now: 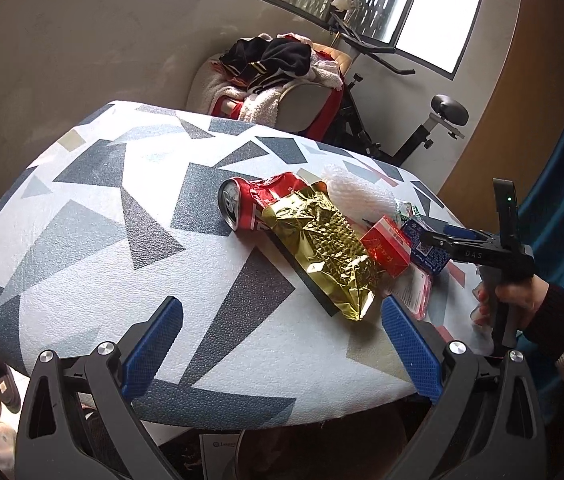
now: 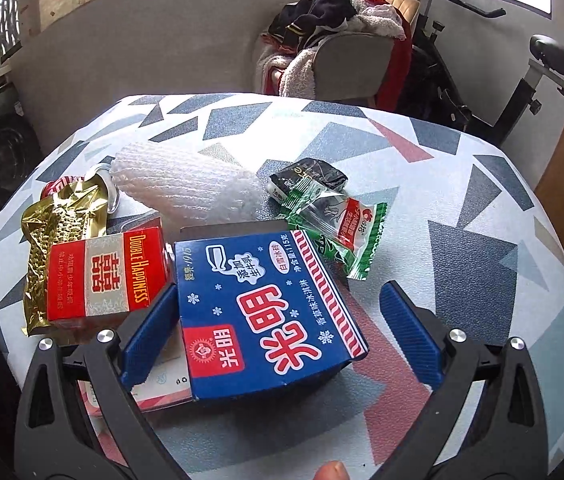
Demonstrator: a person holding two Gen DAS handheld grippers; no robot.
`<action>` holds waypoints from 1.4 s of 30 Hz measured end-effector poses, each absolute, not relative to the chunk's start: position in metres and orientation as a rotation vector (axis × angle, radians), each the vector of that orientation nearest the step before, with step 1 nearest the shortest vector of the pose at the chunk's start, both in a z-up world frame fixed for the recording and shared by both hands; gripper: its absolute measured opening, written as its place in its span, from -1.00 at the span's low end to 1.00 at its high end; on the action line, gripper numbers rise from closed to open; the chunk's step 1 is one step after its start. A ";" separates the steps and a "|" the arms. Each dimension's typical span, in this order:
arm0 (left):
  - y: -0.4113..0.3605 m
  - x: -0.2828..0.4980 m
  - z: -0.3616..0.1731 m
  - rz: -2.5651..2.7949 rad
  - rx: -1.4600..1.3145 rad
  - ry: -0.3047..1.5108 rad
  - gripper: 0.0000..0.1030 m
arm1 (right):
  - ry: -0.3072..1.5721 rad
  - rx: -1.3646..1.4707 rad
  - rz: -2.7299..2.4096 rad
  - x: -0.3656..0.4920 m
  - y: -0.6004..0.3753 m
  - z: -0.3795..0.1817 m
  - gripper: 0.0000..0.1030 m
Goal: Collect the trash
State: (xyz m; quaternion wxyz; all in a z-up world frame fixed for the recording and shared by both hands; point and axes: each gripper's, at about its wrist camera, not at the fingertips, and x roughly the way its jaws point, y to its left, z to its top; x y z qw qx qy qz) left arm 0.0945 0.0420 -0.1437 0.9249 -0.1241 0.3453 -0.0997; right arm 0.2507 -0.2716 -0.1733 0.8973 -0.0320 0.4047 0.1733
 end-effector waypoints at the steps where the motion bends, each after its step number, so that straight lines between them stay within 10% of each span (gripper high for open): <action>1: 0.043 0.096 -0.144 -0.203 -0.266 0.710 0.88 | 0.857 -0.044 0.369 0.254 -0.273 -0.177 0.88; 21: 0.048 0.176 -0.185 -0.237 -0.712 0.838 0.47 | 0.677 0.124 0.279 0.179 -0.265 -0.149 0.67; 32: 0.006 0.192 -0.193 -0.259 -0.549 0.864 -0.32 | 0.658 0.216 0.225 0.136 -0.287 -0.152 0.67; 42: 0.008 0.177 -0.119 -0.306 -0.273 0.696 -0.52 | 0.629 0.203 0.204 0.121 -0.295 -0.143 0.67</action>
